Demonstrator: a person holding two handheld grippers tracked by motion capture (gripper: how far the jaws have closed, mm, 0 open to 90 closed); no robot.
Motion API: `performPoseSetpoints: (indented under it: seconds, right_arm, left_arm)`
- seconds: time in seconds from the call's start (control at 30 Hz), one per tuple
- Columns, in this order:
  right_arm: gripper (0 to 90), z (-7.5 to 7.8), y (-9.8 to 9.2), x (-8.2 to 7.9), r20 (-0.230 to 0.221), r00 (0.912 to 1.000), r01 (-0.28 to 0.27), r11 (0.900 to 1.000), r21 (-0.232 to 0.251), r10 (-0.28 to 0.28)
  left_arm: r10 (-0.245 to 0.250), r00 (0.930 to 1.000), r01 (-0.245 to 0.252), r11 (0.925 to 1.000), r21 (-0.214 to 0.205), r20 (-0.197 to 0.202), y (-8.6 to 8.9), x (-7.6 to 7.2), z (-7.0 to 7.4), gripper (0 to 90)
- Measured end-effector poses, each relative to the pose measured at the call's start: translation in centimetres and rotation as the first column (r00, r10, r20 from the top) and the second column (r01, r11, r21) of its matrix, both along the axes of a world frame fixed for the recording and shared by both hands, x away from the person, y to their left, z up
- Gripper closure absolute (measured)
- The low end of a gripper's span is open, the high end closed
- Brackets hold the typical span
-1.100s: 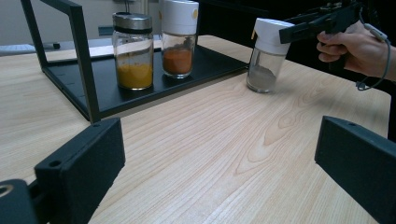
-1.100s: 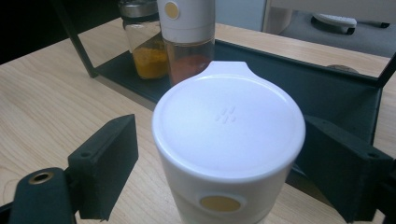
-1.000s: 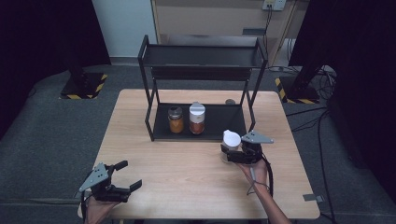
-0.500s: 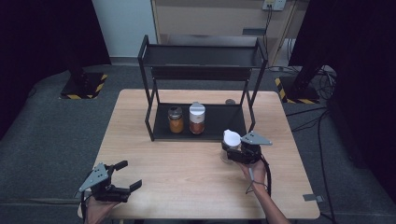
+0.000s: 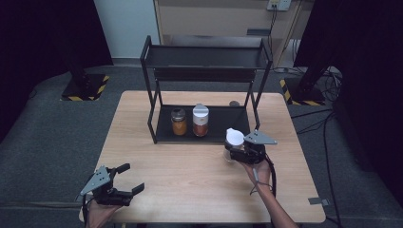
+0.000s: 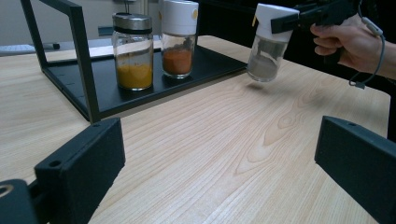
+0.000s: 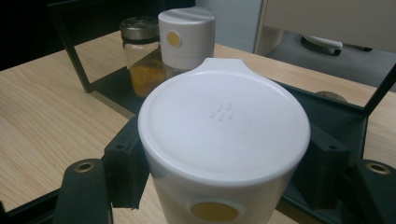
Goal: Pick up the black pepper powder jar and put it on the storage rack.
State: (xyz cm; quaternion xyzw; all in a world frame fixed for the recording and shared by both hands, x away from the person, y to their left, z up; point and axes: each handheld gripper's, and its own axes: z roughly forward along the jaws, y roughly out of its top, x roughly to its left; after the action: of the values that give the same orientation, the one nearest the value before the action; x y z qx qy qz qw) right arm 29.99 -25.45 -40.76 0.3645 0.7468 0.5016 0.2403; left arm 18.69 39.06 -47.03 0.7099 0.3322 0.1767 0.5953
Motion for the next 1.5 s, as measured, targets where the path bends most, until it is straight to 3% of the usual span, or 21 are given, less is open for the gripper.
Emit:
performPoseSetpoints:
  seconds: [0.4,0.83,1.17,1.5]
  right_arm:
    - [30.8,2.2,1.1,1.6,0.01,0.9999,-0.003,0.9999,-0.017,0.003]
    - [30.9,3.3,2.5,3.9,0.02,0.9994,0.03,0.9995,-0.011,-0.03]
    - [30.8,3.5,3.7,5.8,0.014,0.997,0.076,0.9971,-0.007,-0.076]
    - [30.9,2.6,5.2,7.2,0.012,0.992,0.126,0.9919,-0.017,-0.126]
  left_arm:
    - [0.0,1.0,0.0,1.0,0.0,-0.001,0.0,0.0,0.0,1.1]
    - [0.001,1.0,-0.001,1.0,-0.003,-0.004,0.0,0.0,0.0,1.1]
    - [0.002,1.0,-0.002,1.0,-0.007,-0.006,0.1,0.0,-0.1,1.0]
    - [0.001,1.0,-0.001,0.9999,-0.012,-0.006,0.2,0.1,-0.1,1.1]
